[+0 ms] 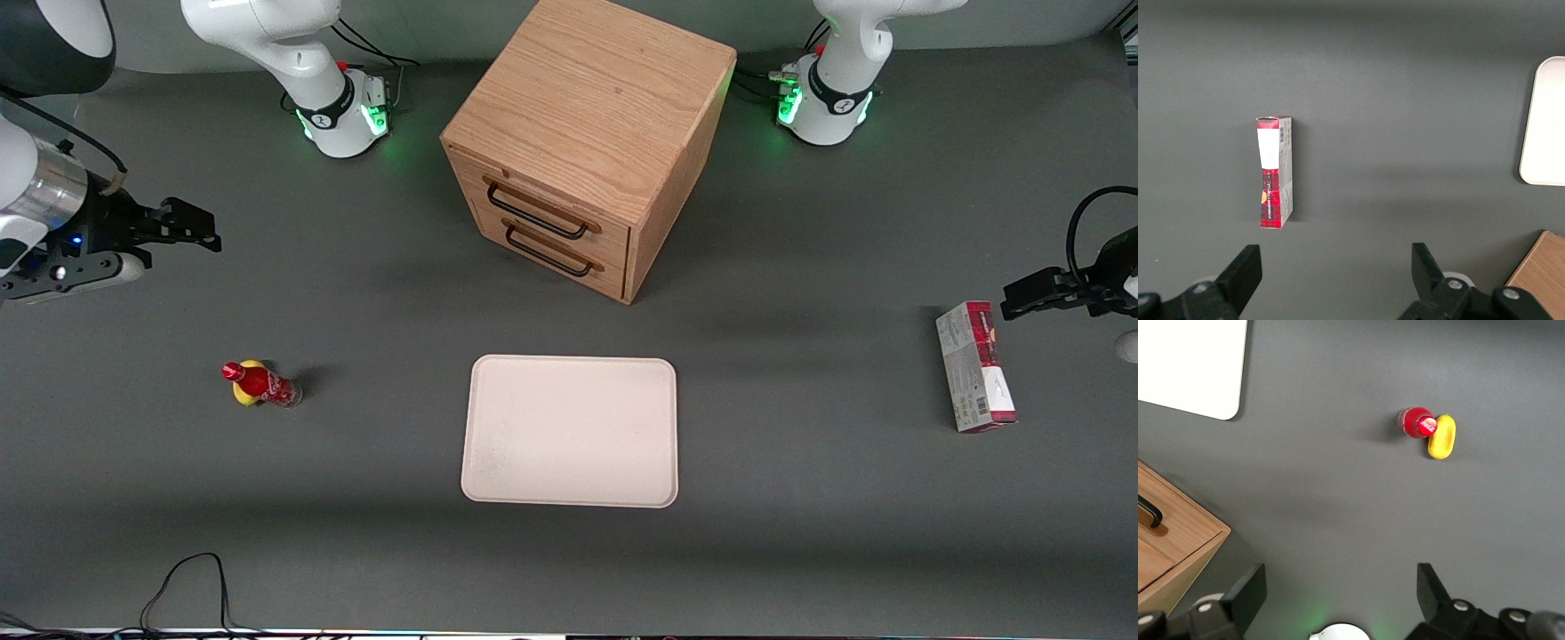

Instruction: Place coke bottle on tray

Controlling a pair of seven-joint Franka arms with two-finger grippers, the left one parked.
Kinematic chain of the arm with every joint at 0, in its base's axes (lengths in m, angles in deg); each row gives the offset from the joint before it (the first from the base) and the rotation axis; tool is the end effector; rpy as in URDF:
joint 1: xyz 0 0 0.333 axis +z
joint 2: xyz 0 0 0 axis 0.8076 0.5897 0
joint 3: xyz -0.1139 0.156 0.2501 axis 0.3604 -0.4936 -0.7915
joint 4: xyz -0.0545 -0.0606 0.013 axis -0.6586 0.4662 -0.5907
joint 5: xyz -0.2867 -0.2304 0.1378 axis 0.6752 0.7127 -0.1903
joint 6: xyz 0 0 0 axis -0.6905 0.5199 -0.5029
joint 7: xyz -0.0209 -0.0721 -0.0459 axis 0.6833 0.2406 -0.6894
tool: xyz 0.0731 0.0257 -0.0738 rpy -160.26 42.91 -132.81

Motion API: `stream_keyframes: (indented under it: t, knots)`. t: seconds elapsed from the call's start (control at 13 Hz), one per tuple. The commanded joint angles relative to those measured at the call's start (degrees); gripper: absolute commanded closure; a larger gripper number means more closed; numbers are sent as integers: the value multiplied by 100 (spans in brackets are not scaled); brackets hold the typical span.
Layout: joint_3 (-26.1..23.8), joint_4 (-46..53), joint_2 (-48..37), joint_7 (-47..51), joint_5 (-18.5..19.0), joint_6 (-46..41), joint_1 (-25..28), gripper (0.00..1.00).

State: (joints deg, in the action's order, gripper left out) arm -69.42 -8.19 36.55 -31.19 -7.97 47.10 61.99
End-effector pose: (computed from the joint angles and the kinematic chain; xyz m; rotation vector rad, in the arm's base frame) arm 0.5387 0.0260 0.5843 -3.0858 -0.2592 0.1972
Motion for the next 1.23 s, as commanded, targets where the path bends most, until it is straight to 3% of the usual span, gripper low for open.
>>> stream_keyframes:
  t: [0.0, 0.69, 1.0, 1.15]
  knots:
    - [-103, 102, -11, 121, -84, -185, -83, 0]
    - [-112, 103, -11, 296, -383, -221, -57, 0]
    - [-68, 129, 7, 262, -287, -203, 49, 0]
    - [141, 749, 399, 165, -42, -212, -39, 0]
